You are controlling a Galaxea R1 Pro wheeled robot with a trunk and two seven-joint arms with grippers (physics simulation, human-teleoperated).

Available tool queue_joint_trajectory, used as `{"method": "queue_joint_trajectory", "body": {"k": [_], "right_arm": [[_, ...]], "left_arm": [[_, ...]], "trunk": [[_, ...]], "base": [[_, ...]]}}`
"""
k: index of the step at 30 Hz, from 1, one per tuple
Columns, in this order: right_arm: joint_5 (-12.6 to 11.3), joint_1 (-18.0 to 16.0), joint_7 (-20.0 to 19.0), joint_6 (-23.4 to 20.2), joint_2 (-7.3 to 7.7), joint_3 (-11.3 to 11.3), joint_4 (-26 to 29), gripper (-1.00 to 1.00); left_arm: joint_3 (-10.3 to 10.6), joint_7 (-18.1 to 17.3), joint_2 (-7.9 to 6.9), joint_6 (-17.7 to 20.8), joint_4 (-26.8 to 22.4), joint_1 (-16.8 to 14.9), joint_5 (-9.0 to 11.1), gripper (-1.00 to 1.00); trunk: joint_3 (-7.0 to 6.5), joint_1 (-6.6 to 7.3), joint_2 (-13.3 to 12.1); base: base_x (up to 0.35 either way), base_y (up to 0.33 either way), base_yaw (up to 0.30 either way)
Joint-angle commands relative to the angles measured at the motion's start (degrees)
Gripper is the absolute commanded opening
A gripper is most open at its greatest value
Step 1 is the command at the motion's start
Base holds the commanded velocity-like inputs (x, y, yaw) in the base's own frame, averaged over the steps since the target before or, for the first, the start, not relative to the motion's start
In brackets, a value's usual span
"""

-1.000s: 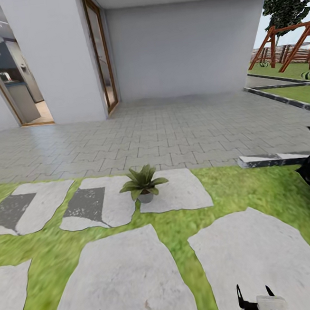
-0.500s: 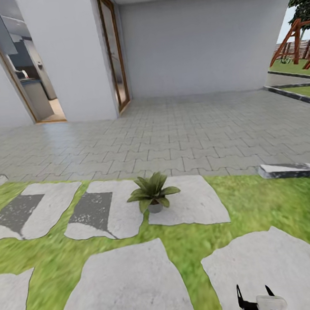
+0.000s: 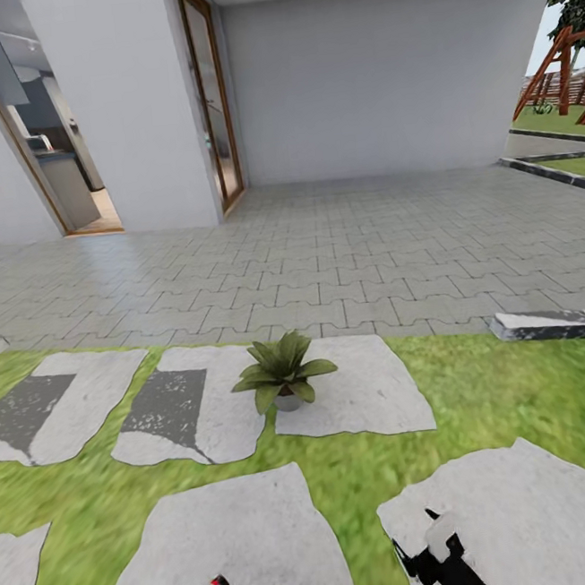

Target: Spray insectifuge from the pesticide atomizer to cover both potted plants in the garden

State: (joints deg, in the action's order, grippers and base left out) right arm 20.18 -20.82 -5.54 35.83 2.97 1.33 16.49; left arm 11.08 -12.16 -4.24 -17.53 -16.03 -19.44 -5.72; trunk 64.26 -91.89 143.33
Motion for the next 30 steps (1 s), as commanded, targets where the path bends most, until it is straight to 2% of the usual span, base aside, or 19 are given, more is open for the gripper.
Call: {"method": "queue_joint_trajectory", "body": {"k": [1,3,4,5,6,7,9,10,11,14,17,19,20,21,23,25,26,29,30], "right_arm": [[0.18,-0.01,-3.78,-2.87,0.06,0.16,2.9,1.0],[1.49,0.01,-9.3,-8.21,0.09,0.21,8.51,1.0],[2.72,-0.02,-12.81,-11.55,0.05,0.28,12.0,1.0],[3.55,-0.11,-14.86,-13.26,0.04,0.3,13.48,1.0],[4.88,-0.62,-18.11,-15.16,-0.06,0.32,14.81,1.0],[5.58,-1.23,-20.1,-15.97,-0.09,0.33,15.34,1.0],[6.78,-3.56,-25.73,-17.17,-0.21,0.4,15.94,1.0],[7.04,-4.41,-28.44,-17.4,-0.23,0.41,16.07,1.0],[7.2,-4.92,-31.03,-17.51,-0.24,0.42,16.13,1.0],[7.38,-5.47,-35.69,-17.61,-0.25,0.52,16.25,1.0],[7.41,-5.8,-36.8,-17.63,-0.25,1.55,16.28,1.0],[7.42,-5.87,-36.99,-17.63,-0.25,3.15,16.29,1.0],[7.42,-5.88,-37.04,-17.63,-0.27,4.68,16.29,1.0],[7.4,-5.89,-37.06,-17.63,-0.26,5.86,16.32,-1.0],[7.33,-5.9,-37.08,-17.63,-0.25,8.39,16.34,-1.0],[7.31,-5.9,-37.09,-17.68,-0.37,9.27,16.37,-1.0],[7.3,-5.9,-37.12,-17.72,-0.82,9.45,16.37,-1.0],[7.4,-5.9,-37.17,-19.04,-2.74,10.08,16.43,-1.0],[7.4,-5.9,-37.18,-20.08,-3.66,11.53,16.98,-1.0]], "left_arm": [[-0.08,-3.97,-0.52,1.29,-0.02,-1.4,-1.67,-1.0],[-0.01,-11.7,-1.47,4.92,-0.22,-4.28,-3.92,-1.0],[0.03,-17.32,-1.86,7.51,-0.31,-6.81,-6.1,-1.0],[0.05,-20.41,-2.01,8.82,-0.34,-8.42,-7.78,-1.0],[0.07,-24.78,-2.05,10.4,-0.37,-10.92,-11.2,-1.0],[0.07,-27.25,-2.01,11.2,-0.38,-12.36,-13.54,-1.0],[0.01,-33.04,-1.62,13.57,-0.4,-15.87,-19.8,-1.0],[0.0,-35.2,-1.46,14.78,-0.43,-17.05,-22.06,-1.0],[0.02,-37.08,-1.37,15.64,-0.52,-17.82,-23.67,-1.0],[0.13,-40.55,-1.24,16.48,-1.63,-18.56,-26.33,-1.0],[0.16,-41.42,-1.12,16.7,-2.11,-18.67,-29.09,-1.0],[0.16,-41.9,-0.79,16.8,-2.2,-18.69,-30.96,-1.0],[0.15,-42.29,-0.31,16.95,-2.22,-18.7,-31.98,-1.0],[0.16,-42.46,0.03,17.12,-2.23,-18.7,-32.55,-1.0],[0.17,-42.69,1.14,17.48,-2.24,-18.7,-34.05,-1.0],[0.14,-42.75,2.49,17.59,-2.25,-18.7,-35.85,-1.0],[0.14,-42.76,3.38,17.66,-2.25,-18.7,-37.08,-1.0],[0.1,-42.69,5.02,17.74,-2.25,-18.71,-38.99,-1.0],[0.09,-42.56,5.78,17.77,-2.25,-18.71,-39.75,-1.0]], "trunk": [[0.06,0.01,0.02],[0.06,0.01,0.02],[0.06,0.01,0.02],[0.06,0.01,0.02],[0.06,0.01,0.02],[0.06,0.01,0.02],[0.06,0.01,0.02],[0.06,0.01,0.02],[0.06,0.01,0.02],[0.06,0.01,0.02],[0.06,0.01,0.02],[0.06,0.01,0.02],[0.06,0.01,0.02],[0.06,0.01,0.02],[0.06,0.01,0.02],[0.06,0.01,0.02],[0.06,0.01,0.02],[0.06,0.01,0.02],[0.06,0.01,0.02]], "base": [[0.0,0.0,0.0],[0.0,0.0,0.0],[0.0,0.0,0.0],[0.0,0.0,0.0],[0.0,0.0,0.0],[0.0,0.0,0.0],[0.0,0.0,0.0],[0.0,0.0,0.0],[0.0,0.0,0.0],[0.0,0.0,0.0],[0.0,0.0,0.0],[0.0,0.0,0.0],[0.0,0.0,0.0],[0.0,0.0,0.0],[0.0,0.0,0.0],[0.0,0.0,0.0],[0.0,0.0,0.0],[0.0,0.0,0.0],[0.0,0.0,0.0]]}}
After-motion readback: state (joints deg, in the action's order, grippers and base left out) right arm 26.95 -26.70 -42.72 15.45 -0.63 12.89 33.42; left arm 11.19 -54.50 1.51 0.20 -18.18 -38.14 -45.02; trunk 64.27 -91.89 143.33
